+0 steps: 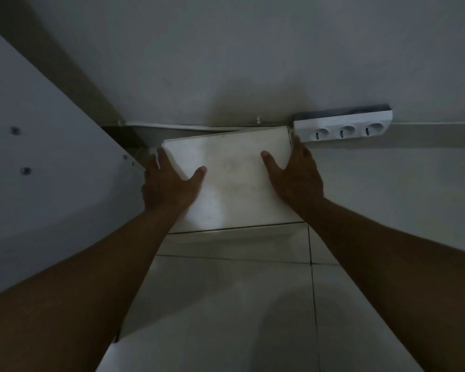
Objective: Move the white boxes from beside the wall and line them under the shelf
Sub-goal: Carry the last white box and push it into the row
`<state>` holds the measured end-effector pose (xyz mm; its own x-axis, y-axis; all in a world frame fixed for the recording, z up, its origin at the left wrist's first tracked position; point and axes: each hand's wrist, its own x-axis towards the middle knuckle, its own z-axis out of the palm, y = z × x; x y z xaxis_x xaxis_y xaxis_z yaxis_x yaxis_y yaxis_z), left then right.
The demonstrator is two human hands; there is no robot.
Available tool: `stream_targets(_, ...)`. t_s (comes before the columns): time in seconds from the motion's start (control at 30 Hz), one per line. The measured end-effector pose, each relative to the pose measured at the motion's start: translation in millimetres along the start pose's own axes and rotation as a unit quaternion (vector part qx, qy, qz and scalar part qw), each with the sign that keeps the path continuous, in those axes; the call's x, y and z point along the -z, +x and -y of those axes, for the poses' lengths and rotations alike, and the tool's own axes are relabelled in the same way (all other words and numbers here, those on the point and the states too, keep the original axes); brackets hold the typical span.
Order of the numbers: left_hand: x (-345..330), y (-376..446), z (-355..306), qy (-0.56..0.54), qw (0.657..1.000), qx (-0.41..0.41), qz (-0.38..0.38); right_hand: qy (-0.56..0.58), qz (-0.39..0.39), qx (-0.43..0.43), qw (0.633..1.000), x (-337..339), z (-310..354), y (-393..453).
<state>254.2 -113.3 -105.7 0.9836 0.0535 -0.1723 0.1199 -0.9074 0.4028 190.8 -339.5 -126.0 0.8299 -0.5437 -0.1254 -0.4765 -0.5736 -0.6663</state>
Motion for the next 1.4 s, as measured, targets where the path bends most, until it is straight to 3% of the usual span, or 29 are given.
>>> stream_targets(0.13,-7,5,3,-0.022,0.998,0.042,0.048,0.015,0.031,-0.01,0.999,-6,-3,-3)
stream_targets(0.33,-13,2,6,-0.059,0.996,0.065,0.009,-0.001,0.019,-0.029,0.999,-8,-1,-3)
stream_targets(0.77,11,-25,-11,-0.009,0.998,0.046,0.033,-0.036,0.043,-0.056,0.997,27,3,-36)
stream_targets(1.07,129,-92,-70,0.012,0.998,0.026,0.059,-0.024,0.017,-0.092,0.995,149,70,-102)
stream_targets(1.4,331,-148,-169,0.009,0.999,-0.007,0.039,-0.009,-0.027,-0.116,0.993,326,209,-151)
